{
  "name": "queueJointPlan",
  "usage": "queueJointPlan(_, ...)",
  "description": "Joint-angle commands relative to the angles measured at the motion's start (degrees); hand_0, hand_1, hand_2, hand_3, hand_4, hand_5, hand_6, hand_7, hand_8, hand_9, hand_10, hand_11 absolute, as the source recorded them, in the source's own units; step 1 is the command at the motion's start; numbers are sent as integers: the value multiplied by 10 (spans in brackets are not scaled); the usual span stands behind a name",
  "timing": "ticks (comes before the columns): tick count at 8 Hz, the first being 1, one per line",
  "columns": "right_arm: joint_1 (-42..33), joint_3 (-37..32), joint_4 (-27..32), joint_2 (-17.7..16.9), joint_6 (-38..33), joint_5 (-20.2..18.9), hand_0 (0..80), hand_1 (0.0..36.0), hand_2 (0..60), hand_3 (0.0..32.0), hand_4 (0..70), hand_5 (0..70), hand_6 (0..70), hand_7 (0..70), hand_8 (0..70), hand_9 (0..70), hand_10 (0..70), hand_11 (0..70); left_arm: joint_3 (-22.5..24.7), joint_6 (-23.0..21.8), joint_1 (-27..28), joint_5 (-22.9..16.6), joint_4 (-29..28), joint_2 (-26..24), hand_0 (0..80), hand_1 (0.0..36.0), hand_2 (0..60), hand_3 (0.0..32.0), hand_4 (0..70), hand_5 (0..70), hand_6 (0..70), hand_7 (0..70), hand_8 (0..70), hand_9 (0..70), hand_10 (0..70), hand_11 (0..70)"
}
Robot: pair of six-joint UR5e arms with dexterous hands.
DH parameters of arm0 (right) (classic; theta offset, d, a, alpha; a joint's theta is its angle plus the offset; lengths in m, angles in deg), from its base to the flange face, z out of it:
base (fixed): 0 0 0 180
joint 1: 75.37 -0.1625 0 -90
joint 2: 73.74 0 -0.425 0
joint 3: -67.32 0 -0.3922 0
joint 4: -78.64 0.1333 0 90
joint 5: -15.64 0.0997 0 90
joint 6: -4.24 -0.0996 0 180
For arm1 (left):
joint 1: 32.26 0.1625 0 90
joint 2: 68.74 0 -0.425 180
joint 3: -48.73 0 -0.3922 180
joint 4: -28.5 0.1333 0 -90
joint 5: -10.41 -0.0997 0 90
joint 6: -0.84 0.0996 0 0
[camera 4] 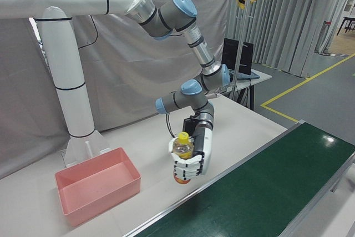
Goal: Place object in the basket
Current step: 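Lift the bottle with the left hand and carry it over the pink tray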
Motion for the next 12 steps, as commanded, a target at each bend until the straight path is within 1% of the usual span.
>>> queueJointPlan(1,0,0,0,0,0,0,0,0,0,0,0,0,0,0,0,0,0,0,49,72,153,-1,47,-12,800,360,600,0,700,700,700,700,700,700,618,700)
queueJointPlan(2,0,0,0,0,0,0,0,0,0,0,0,0,0,0,0,0,0,0,52,98,200,0,80,-41,800,360,600,0,700,700,700,700,700,700,613,700)
queueJointPlan(3,0,0,0,0,0,0,0,0,0,0,0,0,0,0,0,0,0,0,52,128,247,4,95,-61,800,360,600,0,700,700,700,700,700,700,608,700)
queueJointPlan(4,0,0,0,0,0,0,0,0,0,0,0,0,0,0,0,0,0,0,51,142,289,8,96,-68,800,360,600,0,700,700,700,700,700,700,608,700)
queueJointPlan(5,0,-1,0,0,0,0,0,0,0,0,0,0,0,0,0,0,0,0,48,163,329,35,103,-69,800,360,600,0,700,700,700,700,700,700,602,700)
queueJointPlan(6,0,-1,0,0,0,1,0,0,0,0,0,0,0,0,0,0,0,0,44,180,360,51,107,-66,800,360,600,0,700,700,700,700,700,700,587,700)
queueJointPlan(7,0,-1,0,0,0,0,0,0,0,0,0,0,0,0,0,0,0,0,43,189,363,51,119,-63,685,360,600,0,700,700,700,700,700,700,532,700)
queueJointPlan(8,0,-1,0,0,0,0,0,0,0,0,0,0,0,0,0,0,0,0,44,189,362,50,130,-54,557,360,600,0,700,700,627,532,652,700,408,586)
queueJointPlan(9,0,-1,0,0,0,1,0,0,0,0,0,0,0,0,0,0,0,0,44,190,364,50,137,-43,481,360,600,0,480,681,252,264,410,523,283,425)
queueJointPlan(10,0,-1,0,0,0,0,0,0,0,0,0,0,0,0,0,0,0,0,45,189,366,50,137,-22,473,360,600,0,222,587,103,150,249,332,225,353)
queueJointPlan(11,0,-1,0,0,0,0,0,0,0,0,0,0,0,0,0,0,0,0,45,189,367,49,117,6,471,360,600,0,86,587,43,119,205,279,189,303)
queueJointPlan(12,0,-1,0,0,0,1,0,0,0,0,0,0,0,0,0,0,0,0,45,188,368,51,97,15,469,360,600,0,32,525,0,43,192,249,147,243)
